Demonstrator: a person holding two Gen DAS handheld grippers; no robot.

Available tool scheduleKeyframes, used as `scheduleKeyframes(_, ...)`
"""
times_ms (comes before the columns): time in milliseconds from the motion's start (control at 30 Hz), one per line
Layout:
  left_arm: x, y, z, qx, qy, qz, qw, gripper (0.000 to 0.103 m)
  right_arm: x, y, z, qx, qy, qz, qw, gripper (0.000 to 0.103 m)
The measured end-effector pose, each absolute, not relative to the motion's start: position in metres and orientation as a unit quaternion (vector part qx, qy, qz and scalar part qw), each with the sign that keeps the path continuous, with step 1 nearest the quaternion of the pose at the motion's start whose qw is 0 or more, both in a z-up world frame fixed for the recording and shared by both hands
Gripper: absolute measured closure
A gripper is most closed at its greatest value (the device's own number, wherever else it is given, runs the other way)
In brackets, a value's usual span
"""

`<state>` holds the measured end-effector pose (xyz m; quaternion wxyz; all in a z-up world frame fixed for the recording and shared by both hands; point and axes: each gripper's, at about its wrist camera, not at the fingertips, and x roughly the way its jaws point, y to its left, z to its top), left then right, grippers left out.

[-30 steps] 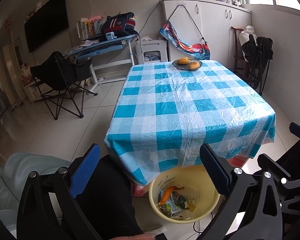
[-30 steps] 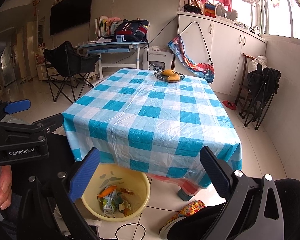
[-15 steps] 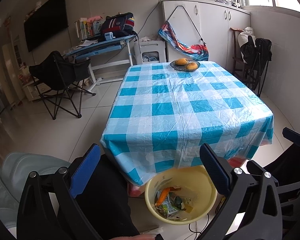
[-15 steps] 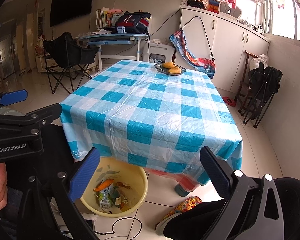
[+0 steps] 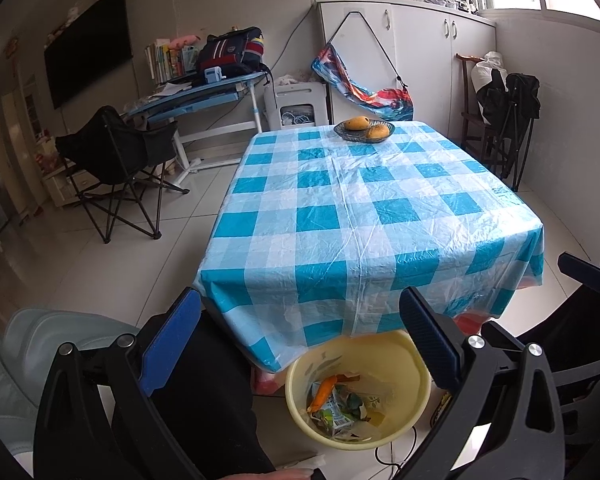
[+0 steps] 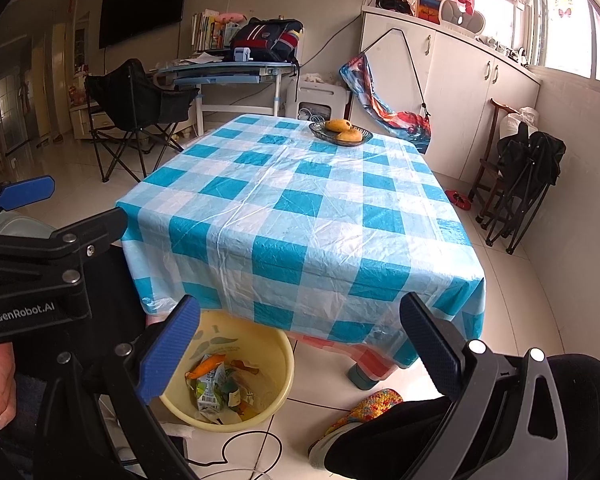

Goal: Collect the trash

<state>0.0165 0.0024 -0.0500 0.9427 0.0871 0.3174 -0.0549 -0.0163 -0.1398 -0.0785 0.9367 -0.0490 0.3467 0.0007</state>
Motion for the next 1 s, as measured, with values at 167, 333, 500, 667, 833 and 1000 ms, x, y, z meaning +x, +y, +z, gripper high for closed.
scheduleKeyframes(167, 0.0166, 0.0028, -0.0499, 0.086, 0.318, -0.055, 0.943, 0.007, -0.0161, -0.1396, -0.0784, -0.049, 0.347, 0.001, 0.937, 0.007)
scheduleKeyframes(333, 0.0165, 0.0026, -0.0501, 0.086, 0.317, -0.055, 0.943, 0.007, -0.0157, -0.1392, -0.0794, -0.049, 0.345, 0.000, 0.937, 0.007)
scheduleKeyframes(500, 0.0169, 0.0021, -0.0513, 0.082, 0.321, -0.055, 0.942, 0.007, -0.0163, -0.1405, -0.0802, -0.047, 0.341, -0.002, 0.939, 0.007)
scheduleKeyframes(667, 0.0184, 0.0026, -0.0536, 0.078, 0.326, -0.055, 0.940, 0.007, -0.0194, -0.1414, -0.0758, -0.047, 0.329, -0.006, 0.943, 0.007)
scheduleKeyframes(833, 0.0189, 0.0028, -0.0549, 0.076, 0.328, -0.060, 0.940, 0.007, -0.0205, -0.1423, -0.0745, -0.047, 0.325, -0.006, 0.944, 0.007)
scheduleKeyframes(1000, 0.0176, -0.0013, -0.0557, 0.083, 0.326, -0.061, 0.940, 0.007, -0.0207, -0.1427, -0.0727, -0.046, 0.324, -0.005, 0.945, 0.007)
